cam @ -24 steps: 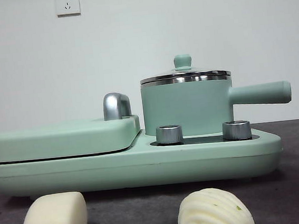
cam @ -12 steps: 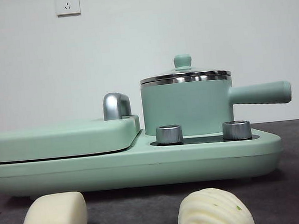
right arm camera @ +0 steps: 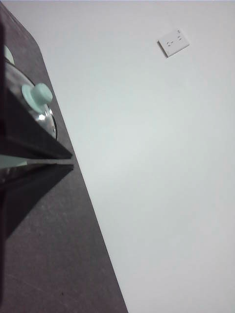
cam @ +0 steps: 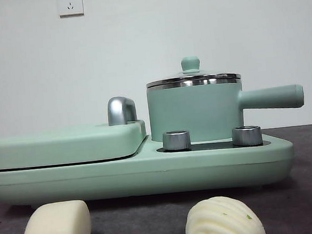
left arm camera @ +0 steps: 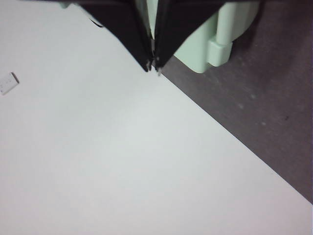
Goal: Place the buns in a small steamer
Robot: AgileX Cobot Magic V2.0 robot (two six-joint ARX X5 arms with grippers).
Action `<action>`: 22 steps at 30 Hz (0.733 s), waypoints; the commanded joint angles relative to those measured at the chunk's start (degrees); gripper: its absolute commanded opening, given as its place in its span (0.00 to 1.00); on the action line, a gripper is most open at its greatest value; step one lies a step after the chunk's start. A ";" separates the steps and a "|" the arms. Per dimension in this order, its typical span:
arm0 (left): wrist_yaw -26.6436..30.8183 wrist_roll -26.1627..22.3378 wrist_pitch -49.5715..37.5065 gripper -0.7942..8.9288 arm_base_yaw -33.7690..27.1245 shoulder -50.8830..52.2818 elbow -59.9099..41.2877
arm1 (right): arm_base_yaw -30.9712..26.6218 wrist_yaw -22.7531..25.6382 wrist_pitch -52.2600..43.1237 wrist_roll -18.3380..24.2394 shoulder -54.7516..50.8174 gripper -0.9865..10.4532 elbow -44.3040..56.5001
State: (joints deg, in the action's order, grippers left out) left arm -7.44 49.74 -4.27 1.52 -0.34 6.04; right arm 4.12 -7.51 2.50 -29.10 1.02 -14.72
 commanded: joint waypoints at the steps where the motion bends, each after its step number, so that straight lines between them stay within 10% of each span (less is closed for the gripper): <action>1: -0.24 -3.45 3.78 0.09 0.00 -0.46 5.16 | 0.04 -0.24 3.41 1.36 1.42 0.10 -4.26; 22: -10.25 -33.53 27.54 0.09 0.02 -24.24 36.06 | 0.20 -14.03 16.02 23.41 26.60 0.10 -28.59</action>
State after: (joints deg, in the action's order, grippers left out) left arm -16.84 19.59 23.40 1.54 -23.55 40.75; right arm 4.14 -21.15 18.61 -8.97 26.72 -42.41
